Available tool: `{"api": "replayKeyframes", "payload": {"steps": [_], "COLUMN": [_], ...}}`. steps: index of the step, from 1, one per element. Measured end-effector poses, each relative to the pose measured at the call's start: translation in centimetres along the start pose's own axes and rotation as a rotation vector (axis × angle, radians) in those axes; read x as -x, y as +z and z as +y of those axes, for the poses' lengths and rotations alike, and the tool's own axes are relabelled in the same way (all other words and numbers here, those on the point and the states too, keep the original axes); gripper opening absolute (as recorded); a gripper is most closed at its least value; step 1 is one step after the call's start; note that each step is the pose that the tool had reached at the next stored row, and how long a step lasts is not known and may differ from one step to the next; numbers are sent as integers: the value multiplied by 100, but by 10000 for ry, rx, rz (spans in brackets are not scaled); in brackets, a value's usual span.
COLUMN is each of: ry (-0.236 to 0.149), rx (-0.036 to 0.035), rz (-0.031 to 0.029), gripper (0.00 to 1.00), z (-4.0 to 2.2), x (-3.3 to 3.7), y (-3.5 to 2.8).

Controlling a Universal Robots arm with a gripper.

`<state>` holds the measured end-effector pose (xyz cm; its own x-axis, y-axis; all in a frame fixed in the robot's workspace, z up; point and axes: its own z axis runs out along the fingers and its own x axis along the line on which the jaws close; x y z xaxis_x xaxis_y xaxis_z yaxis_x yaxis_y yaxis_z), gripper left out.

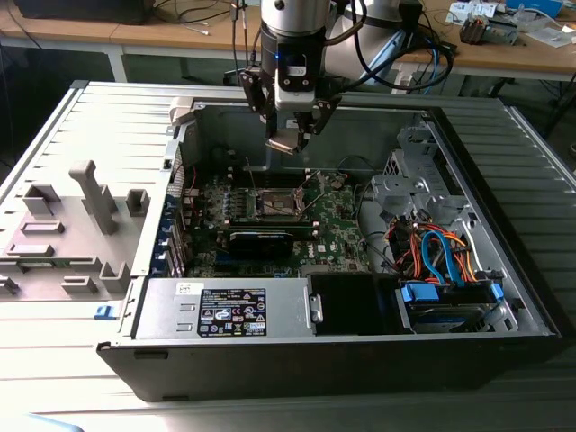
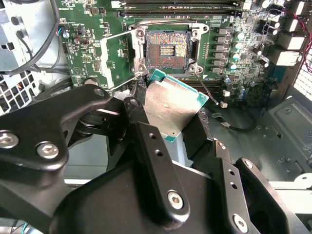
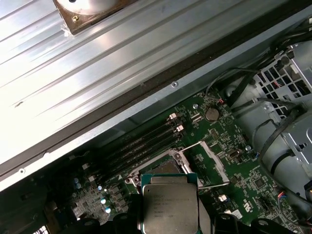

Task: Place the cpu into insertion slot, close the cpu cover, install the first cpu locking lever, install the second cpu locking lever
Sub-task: 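Place the cpu into insertion slot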

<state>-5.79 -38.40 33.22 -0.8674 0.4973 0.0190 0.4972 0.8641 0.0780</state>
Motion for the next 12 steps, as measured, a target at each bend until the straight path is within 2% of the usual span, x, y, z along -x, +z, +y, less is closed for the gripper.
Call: {"api": "replayKeyframes", "payload": {"steps": [12], "ry": [184], "rx": [3], "rz": [-15], "gripper": [55], "z": [0], "x": [0], "y": [1]}}
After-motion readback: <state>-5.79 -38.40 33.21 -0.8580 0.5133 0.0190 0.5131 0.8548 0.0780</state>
